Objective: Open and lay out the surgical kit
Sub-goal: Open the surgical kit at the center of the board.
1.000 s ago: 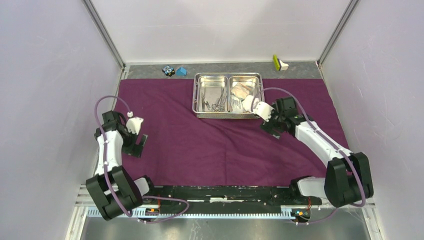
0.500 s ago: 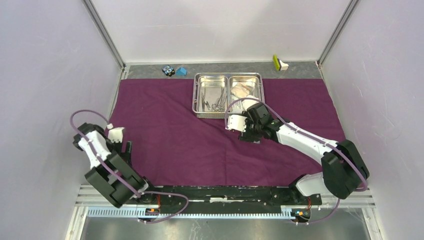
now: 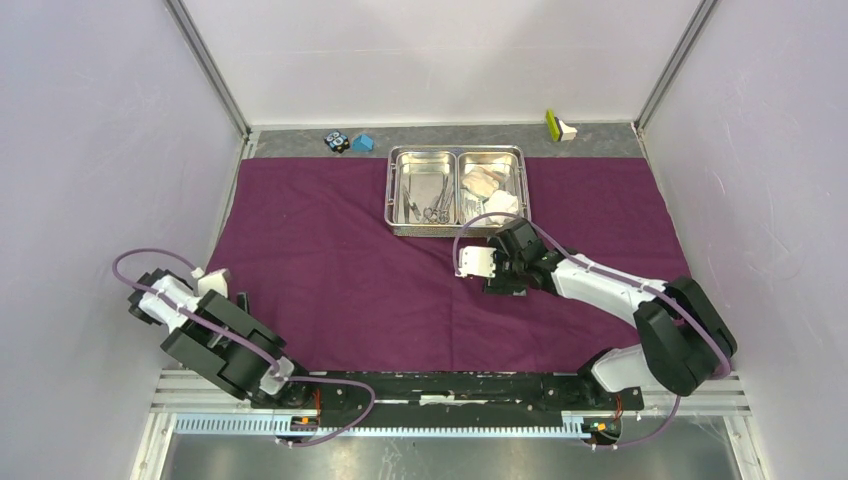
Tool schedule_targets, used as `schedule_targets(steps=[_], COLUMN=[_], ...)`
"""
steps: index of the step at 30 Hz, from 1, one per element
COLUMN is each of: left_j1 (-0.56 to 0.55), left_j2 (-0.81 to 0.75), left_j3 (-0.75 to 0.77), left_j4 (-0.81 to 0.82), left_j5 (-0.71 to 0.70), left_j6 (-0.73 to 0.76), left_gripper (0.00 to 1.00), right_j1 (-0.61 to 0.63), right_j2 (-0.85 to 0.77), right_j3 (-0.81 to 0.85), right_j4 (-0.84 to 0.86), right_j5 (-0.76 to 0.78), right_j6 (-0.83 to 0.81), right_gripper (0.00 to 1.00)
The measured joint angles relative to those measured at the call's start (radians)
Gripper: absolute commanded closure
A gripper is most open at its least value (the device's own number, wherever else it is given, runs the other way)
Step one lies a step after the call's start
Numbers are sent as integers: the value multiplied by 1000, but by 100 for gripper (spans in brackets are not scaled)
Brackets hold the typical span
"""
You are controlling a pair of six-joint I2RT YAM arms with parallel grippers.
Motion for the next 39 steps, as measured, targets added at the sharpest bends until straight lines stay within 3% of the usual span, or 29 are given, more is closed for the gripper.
schedule_targets(steps=[8, 12, 19, 23, 25, 26, 31, 39], left_j1=[22, 23, 31, 29, 16, 6, -125, -537], left_j2=[37, 104, 173, 174, 163, 153, 90, 100], left_j3=[-34, -50, -44, -43, -39, -34, 11, 163], left_j4=[69, 126, 159, 147, 136, 129, 109, 131], left_j5=[-17, -15, -11, 61, 100, 111, 137, 16], left_j6=[-1, -1, -9, -11, -12, -16, -58, -215], left_gripper=[18, 26, 66, 88, 98, 98, 98, 94], right_j1=[0, 0, 0, 0, 0, 0, 0, 0], right_j2=[16, 15, 9, 7, 7, 7, 7, 7], right_j3=[-2, -2, -4, -4, -4, -4, -4, -4], right_j4=[10, 10, 10, 9, 9, 9, 8, 3], right_j5=[9, 14, 24, 35, 42, 44, 57, 82], right_j6=[-15, -15, -14, -14, -14, -14, -15, -20], right_gripper=[21, 21, 21, 21, 21, 21, 21, 21])
